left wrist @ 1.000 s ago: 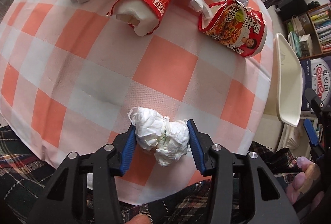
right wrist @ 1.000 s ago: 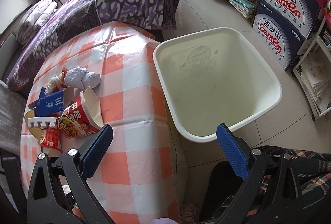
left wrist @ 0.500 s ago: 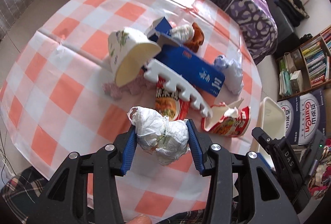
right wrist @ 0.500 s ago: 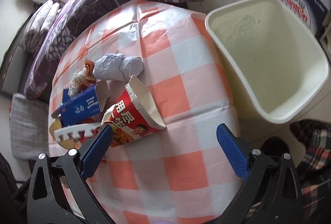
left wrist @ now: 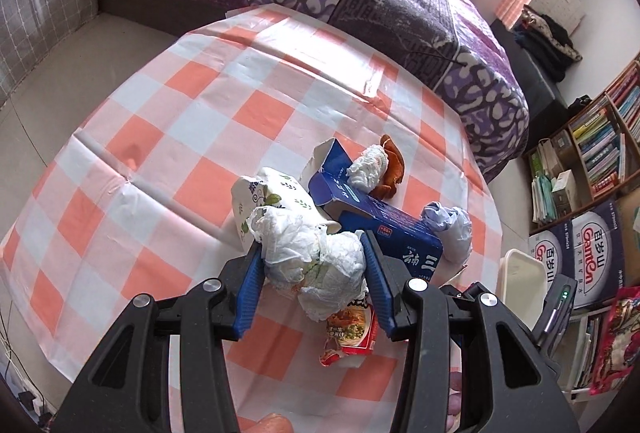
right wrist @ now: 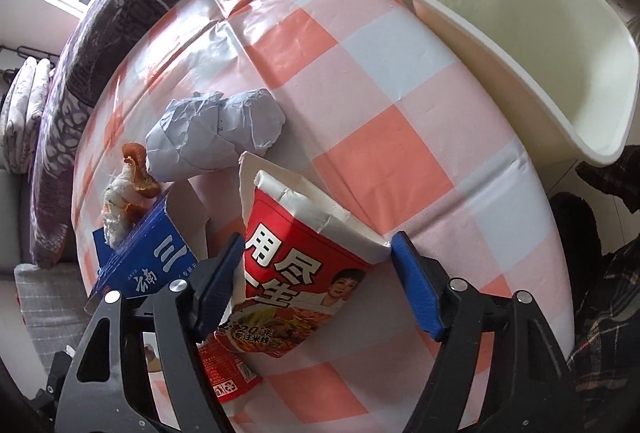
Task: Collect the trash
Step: 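Grasp the red noodle cup with the right tool while the left tool holds the tissue ball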
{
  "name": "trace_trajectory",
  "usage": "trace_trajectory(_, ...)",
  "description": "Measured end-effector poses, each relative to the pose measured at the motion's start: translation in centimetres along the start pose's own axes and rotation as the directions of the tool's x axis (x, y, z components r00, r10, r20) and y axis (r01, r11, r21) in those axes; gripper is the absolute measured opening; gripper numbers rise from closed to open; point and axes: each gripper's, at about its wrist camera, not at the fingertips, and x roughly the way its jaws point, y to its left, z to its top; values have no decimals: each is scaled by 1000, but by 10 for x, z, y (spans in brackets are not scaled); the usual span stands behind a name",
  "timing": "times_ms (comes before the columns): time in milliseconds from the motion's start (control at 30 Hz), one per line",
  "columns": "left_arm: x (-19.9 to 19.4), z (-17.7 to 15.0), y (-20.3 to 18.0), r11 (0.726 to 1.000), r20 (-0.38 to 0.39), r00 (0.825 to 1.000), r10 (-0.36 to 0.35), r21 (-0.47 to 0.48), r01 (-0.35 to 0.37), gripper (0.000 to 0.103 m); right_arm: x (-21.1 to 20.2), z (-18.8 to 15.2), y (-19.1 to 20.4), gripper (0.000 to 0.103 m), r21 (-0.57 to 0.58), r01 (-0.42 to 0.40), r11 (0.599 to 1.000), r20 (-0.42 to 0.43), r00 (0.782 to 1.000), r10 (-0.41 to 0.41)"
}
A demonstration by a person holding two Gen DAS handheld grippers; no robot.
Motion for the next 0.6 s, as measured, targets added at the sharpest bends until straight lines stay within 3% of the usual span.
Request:
trace_trajectory(100,-3,2,4,999,19,999,-32,-20,33,46,-15,2,8,59,-69,-31,997,52,998,34)
trace_trajectory(300,-17,2,-5,999,102,994,-40,-2,40,46,-65,16,32,58,-252,-86,964,186,973,136)
trace_trajectory(433,-28,1,-18,999,172,984,-40,14,38,46,-98,26,42,58,-363,-86,928,274,942,194)
trace_trajectory(600,-34,-3,-41,999,237,971,-20,46,9,47,-128,36,42,58,-470,-21,882,386,894,228)
